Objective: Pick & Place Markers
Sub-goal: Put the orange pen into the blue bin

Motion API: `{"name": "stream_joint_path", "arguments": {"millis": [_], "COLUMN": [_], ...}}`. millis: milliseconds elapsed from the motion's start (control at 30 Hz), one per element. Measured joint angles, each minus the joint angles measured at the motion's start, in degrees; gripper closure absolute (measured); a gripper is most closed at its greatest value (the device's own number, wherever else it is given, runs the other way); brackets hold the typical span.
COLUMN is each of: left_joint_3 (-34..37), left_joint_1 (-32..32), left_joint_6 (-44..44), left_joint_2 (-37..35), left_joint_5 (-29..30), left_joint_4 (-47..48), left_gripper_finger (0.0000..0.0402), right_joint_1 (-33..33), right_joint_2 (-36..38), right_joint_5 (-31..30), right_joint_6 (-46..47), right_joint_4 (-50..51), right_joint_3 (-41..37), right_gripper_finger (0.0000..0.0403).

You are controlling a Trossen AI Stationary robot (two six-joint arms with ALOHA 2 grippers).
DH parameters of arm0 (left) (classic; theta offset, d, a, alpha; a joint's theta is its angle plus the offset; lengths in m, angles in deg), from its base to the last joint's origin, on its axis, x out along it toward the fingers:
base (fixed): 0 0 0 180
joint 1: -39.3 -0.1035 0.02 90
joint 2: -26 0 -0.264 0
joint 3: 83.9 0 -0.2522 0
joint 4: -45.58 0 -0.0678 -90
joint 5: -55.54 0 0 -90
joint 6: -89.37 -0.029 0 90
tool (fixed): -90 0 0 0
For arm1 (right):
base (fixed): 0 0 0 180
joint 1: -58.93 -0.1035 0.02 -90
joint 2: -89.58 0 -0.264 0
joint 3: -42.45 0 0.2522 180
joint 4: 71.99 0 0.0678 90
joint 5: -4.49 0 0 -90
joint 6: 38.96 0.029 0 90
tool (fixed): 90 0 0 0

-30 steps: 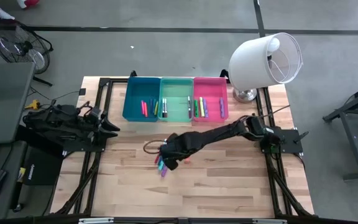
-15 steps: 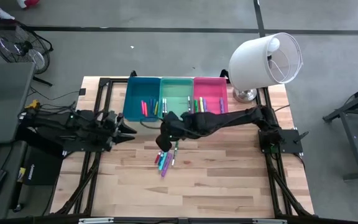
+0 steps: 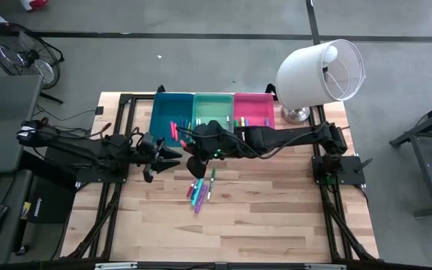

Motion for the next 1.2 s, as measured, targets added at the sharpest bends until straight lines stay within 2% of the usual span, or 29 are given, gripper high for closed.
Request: {"name": "stream_joint_path", "arguments": {"millis": [133, 533, 767, 900, 1067, 1200], "left_joint_3": [-0.8, -8.9, -10.2, -10.2, -10.2, -10.2], "left_joint_1": [0.0, 0.0, 0.0, 0.0, 0.0, 0.0], "left_joint_6": [0.0, -0.5, -1.7, -2.1, -2.9, -3.9], "left_joint_2": [4.9, 16.8, 18.2, 18.2, 18.1, 18.1], "left_joint_5": [1.9, 2.5, 3.7, 4.1, 4.3, 4.4], "left_joint_4": [-7.7, -8.1, -8.0, -8.3, -8.2, -8.2], "left_gripper_finger": [0.0252, 0.0252, 0.0254, 0.0284, 0.0356, 0.0358], "right_joint_1": [0.0, 0.0, 0.0, 0.0, 0.0, 0.0], "right_joint_2": [0.0, -0.1, 0.0, 0.0, 0.0, 0.0], "right_joint_5": [2.2, 3.9, 4.1, 4.1, 4.4, 4.4], "right_joint_6": [-1.6, -5.4, -6.7, -6.9, -6.8, -7.4], "right_joint_4": [-1.9, -4.2, -4.2, -4.0, -4.0, -3.7], "right_joint_3": [0.0, 0.0, 0.0, 0.0, 0.0, 0.0], "right_gripper_finger": [0.0377, 0.0377, 0.0377, 0.0377, 0.0379, 0.0380]}}
